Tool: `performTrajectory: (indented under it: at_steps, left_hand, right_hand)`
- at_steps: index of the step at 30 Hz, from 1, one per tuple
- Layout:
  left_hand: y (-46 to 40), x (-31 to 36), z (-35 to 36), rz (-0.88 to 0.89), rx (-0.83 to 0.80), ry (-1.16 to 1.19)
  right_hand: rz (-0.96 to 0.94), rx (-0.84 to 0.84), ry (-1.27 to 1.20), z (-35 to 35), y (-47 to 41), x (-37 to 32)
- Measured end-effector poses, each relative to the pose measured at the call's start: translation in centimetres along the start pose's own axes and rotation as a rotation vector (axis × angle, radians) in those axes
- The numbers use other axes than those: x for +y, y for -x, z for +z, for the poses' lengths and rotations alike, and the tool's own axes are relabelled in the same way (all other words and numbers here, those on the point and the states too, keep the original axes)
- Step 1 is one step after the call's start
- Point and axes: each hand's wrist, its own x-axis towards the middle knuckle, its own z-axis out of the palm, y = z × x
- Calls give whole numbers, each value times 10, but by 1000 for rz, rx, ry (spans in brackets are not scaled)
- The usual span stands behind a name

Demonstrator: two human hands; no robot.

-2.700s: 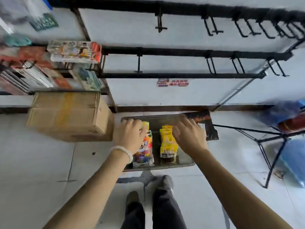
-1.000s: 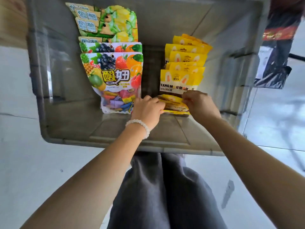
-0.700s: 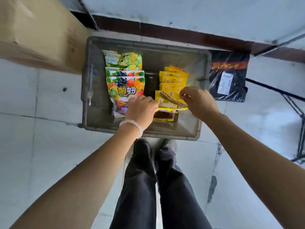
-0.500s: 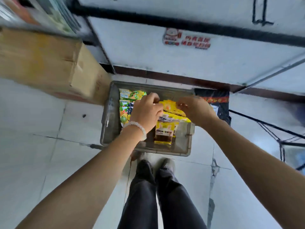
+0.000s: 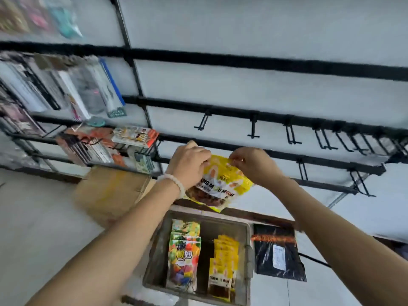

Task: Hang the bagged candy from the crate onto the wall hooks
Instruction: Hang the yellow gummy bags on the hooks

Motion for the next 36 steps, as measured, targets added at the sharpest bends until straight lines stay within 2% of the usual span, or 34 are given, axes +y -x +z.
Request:
performTrajectory:
  at_steps: [5, 11, 24, 36]
  left_hand:
    - [-36, -3, -57, 78, 88, -64]
    - [-60, -37, -112, 96, 88, -128]
    - [-136, -149, -255, 142, 250, -110]
    - [-212, -152, -320, 147, 405, -21]
  right_hand:
    - [3, 90, -58, -38, -15, -28]
    - [-6, 122, -22, -67, -44, -69]
    - [-131, 601, -1, -130, -145, -232]
    - [-240, 802, -7, -215, -199, -275]
